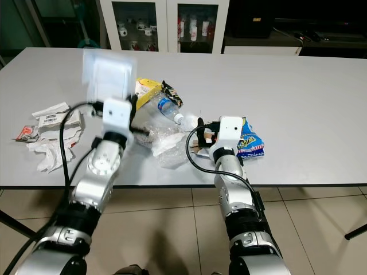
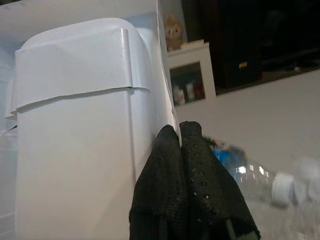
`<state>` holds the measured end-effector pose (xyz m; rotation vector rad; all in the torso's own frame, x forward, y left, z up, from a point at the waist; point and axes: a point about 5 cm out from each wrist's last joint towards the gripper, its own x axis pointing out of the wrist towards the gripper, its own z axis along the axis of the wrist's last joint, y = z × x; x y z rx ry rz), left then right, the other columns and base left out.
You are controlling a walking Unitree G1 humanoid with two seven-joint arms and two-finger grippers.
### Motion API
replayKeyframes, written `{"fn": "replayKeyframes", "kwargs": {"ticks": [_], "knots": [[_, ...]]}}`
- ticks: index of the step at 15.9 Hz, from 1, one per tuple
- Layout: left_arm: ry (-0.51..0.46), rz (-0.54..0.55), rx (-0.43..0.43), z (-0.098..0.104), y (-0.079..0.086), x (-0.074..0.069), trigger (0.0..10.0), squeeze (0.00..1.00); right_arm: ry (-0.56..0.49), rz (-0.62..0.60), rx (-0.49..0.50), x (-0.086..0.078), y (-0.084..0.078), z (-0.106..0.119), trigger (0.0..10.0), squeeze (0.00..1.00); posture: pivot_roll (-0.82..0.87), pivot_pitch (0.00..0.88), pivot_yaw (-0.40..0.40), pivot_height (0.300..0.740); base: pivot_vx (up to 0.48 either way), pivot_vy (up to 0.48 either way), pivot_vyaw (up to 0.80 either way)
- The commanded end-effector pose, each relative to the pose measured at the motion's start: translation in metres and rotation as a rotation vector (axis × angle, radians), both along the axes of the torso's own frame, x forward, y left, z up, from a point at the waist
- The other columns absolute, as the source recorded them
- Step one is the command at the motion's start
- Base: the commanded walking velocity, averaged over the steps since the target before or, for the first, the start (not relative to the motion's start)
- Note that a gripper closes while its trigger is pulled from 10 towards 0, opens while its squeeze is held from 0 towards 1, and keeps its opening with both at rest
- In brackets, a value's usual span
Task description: Picking trash to rubbish bin
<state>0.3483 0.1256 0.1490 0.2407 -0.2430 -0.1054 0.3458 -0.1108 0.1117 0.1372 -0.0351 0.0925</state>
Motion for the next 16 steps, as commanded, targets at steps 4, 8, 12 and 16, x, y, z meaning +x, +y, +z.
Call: {"fn": "replayKeyframes", "kwargs": {"ticks": [4,8,12,16], "knots": [[-0.023,0.044,-0.046,-0.003,0.003,-0.004,10.0,0.00,-0.051,-0.017,0.031,-0.001,-0.003,0.007,10.0,0.00,0.02,0.000,-0.006,0.716,0.000,0.000,0.00],[-0.042,0.033,-0.030,-0.002,-0.001,-0.004,10.0,0.00,-0.050,-0.015,0.030,-0.001,-0.003,0.006,10.0,0.00,0.01,0.000,-0.007,0.716,0.000,0.000,0.00],[-0.048,0.024,-0.033,-0.003,-0.005,-0.005,10.0,0.00,-0.051,-0.017,0.030,-0.001,-0.004,0.007,10.0,0.00,0.02,0.000,-0.016,0.716,0.000,0.000,0.00],[-0.051,0.012,-0.016,-0.003,-0.007,-0.005,10.0,0.00,-0.043,-0.011,0.027,0.000,-0.004,0.005,10.0,0.00,0.02,0.000,-0.022,0.716,0.000,0.000,0.00]]}}
